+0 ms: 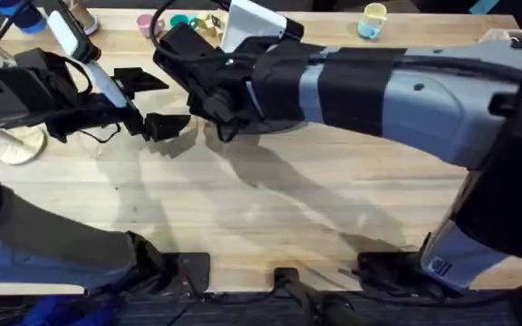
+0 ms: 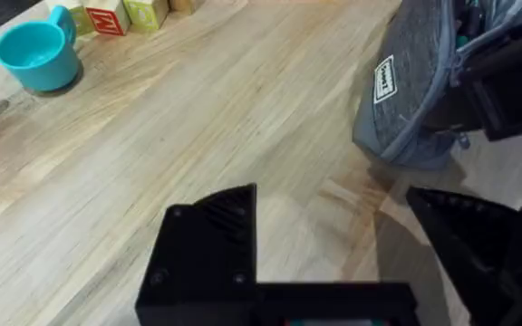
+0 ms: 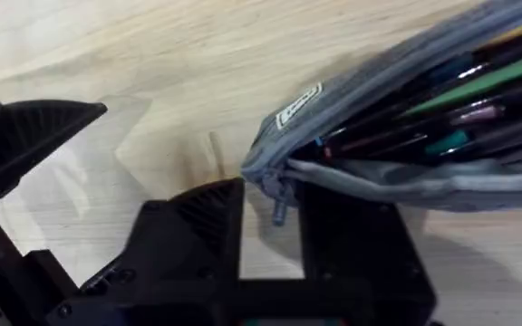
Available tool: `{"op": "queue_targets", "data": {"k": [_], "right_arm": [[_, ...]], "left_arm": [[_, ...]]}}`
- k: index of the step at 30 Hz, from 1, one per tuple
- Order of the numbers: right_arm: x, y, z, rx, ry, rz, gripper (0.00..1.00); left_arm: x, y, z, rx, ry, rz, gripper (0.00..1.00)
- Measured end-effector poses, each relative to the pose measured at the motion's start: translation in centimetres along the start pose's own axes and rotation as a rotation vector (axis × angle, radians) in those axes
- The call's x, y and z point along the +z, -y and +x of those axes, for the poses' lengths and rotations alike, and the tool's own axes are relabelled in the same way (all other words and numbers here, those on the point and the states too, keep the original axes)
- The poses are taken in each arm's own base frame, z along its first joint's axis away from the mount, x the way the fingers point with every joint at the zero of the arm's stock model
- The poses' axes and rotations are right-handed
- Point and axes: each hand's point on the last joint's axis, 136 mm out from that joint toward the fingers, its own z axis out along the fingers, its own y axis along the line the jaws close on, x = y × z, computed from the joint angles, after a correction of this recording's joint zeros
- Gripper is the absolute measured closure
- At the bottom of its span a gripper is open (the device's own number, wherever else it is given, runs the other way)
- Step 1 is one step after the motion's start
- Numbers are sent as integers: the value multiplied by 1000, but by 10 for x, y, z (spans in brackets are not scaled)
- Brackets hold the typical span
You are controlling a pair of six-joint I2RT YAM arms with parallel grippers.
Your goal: Unzip the bag, pick up the pens from the table one at a time and place them inside, then zip the bag closed.
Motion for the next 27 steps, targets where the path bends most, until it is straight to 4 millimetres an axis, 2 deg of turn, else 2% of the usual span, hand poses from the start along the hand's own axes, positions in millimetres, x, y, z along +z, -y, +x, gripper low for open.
{"op": "queue_targets", "data": {"k": [5, 11, 23, 27], "right_arm": [[0, 1, -2, 3, 4, 2, 813], [1, 3, -4, 8, 3, 9, 959], [1, 3, -4, -70, 1, 6, 970], [-7, -1, -8, -130, 4, -9, 970]], "left_arm": [[0, 0, 0, 0, 0, 0, 8], [0, 0, 0, 0, 0, 0, 8], [0, 0, 0, 0, 0, 0, 8], [0, 0, 0, 0, 0, 0, 8]]}}
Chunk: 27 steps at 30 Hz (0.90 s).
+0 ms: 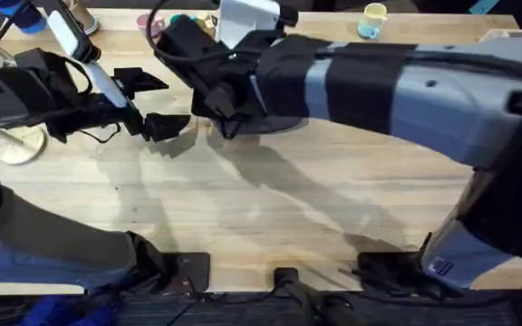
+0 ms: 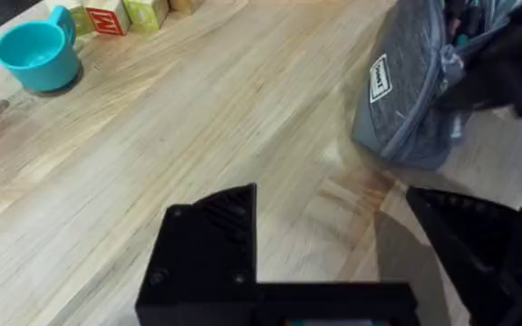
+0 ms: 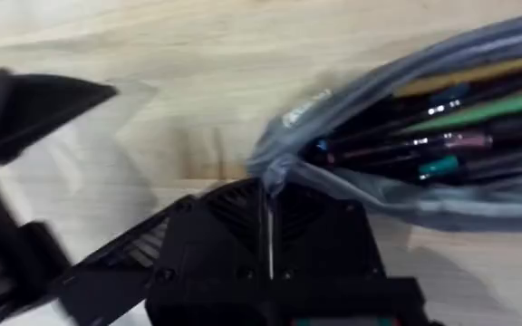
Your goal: Unzip the bag, pick up the pens from the table one at a time and place them inside, then zip the bag closed.
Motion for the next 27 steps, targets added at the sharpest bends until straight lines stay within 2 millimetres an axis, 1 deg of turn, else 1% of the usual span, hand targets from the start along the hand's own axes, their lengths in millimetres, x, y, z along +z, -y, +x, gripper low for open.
{"op": "queue_targets", "data": {"k": [2, 5, 8, 12, 15, 20, 23, 27], "right_arm": [[-10, -7, -7, -21, 14, -28, 970], [-31, -17, -24, -28, 50, -77, 970], [-45, -18, -33, -31, 66, -94, 971], [-46, -16, -35, -35, 69, -93, 971], [-46, -16, -36, -35, 69, -93, 971], [-45, -13, -39, -29, 72, -88, 970], [-44, -10, -43, -20, 76, -84, 972], [-42, -9, -45, -13, 67, -90, 971]], "left_arm": [[0, 1, 0, -3, -1, 2, 8], [0, 4, -1, -16, 10, 14, 8], [0, 9, -9, -28, 58, 41, 8], [0, 14, -19, -28, 113, 68, 8], [4, 20, -25, -20, 131, 96, 8], [24, 41, -35, 17, 128, 179, 8], [38, 53, -38, 51, 104, 221, 8], [54, 63, -44, 131, 93, 253, 8]]}}
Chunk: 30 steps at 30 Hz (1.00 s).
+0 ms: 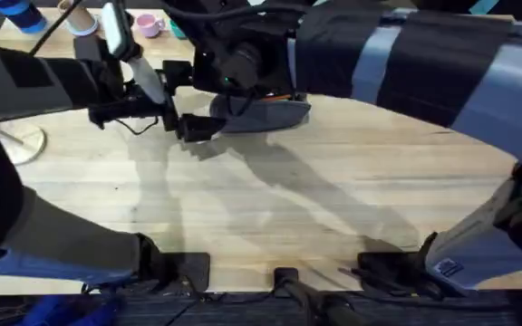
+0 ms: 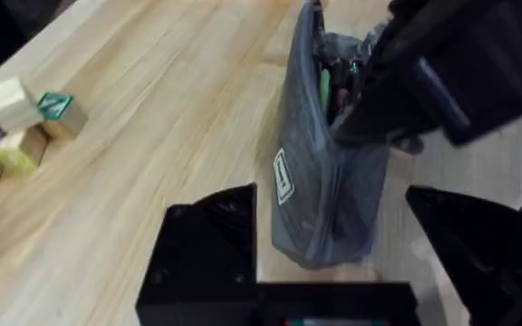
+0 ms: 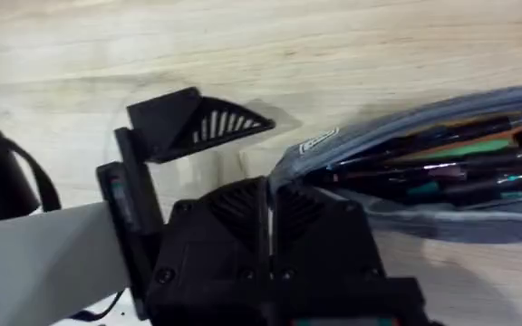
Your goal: Unzip the bag, pick up the pens from the table one at a time and place them inside, then zip the bag closed.
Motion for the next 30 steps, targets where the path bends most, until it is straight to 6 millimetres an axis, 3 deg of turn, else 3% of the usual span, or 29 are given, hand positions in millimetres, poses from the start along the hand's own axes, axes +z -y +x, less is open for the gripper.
{"op": "queue_targets", "data": {"k": [3, 8, 10, 12, 13, 20, 30], "right_arm": [[0, 0, 0, 3, -4, -3, 971], [1, 2, -2, 8, -6, -4, 971], [1, 2, -2, 10, -8, -5, 971], [2, 2, -2, 7, -11, -7, 971], [2, 2, -2, -1, -11, -7, 971], [4, 14, -2, -90, -34, 23, 971], [12, 72, -19, -126, -171, 88, 971]], "left_arm": [[8, 1, -2, 34, -10, 11, 16], [11, 2, -1, 47, -24, 13, 293], [11, 2, 0, 46, -28, 12, 537], [11, 1, 0, 50, -30, 9, 859], [11, 1, 0, 52, -31, 9, 931], [11, 1, 0, 47, -34, 10, 956], [17, 6, -3, 59, -26, 31, 957]]}}
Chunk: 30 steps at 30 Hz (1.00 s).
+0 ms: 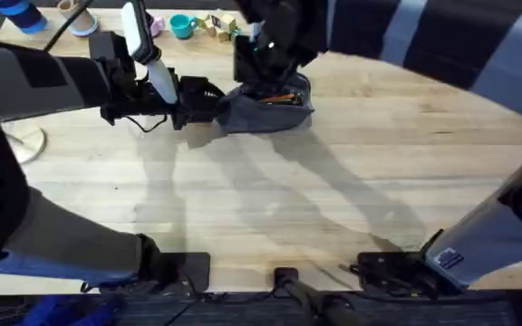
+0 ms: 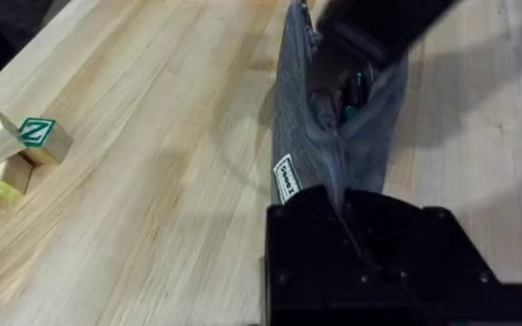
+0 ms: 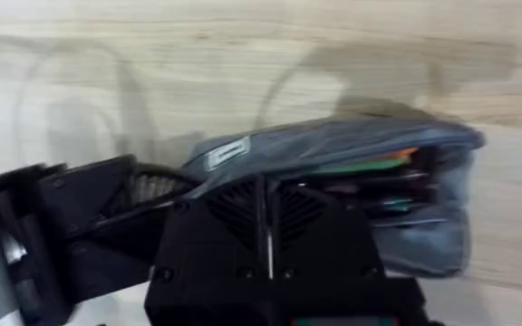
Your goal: Unzip the bag, pick up the pens from the table one at a time and place them inside, then zip the bag closed.
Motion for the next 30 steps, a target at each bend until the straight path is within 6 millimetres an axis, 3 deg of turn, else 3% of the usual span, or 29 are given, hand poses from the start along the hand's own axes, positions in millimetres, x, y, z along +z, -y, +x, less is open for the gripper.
{"op": "queue_targets", "data": {"k": [24, 27, 30], "right_arm": [[-2, 188, -66, 186, 23, 303, 970], [-3, 201, -70, 182, 20, 307, 970], [-2, 199, -69, 125, 6, 290, 971]], "left_arm": [[-2, -1, 4, -13, -14, -7, 958], [-2, -1, 4, -13, -14, -7, 958], [-2, -1, 4, -13, -14, -7, 958]]}}
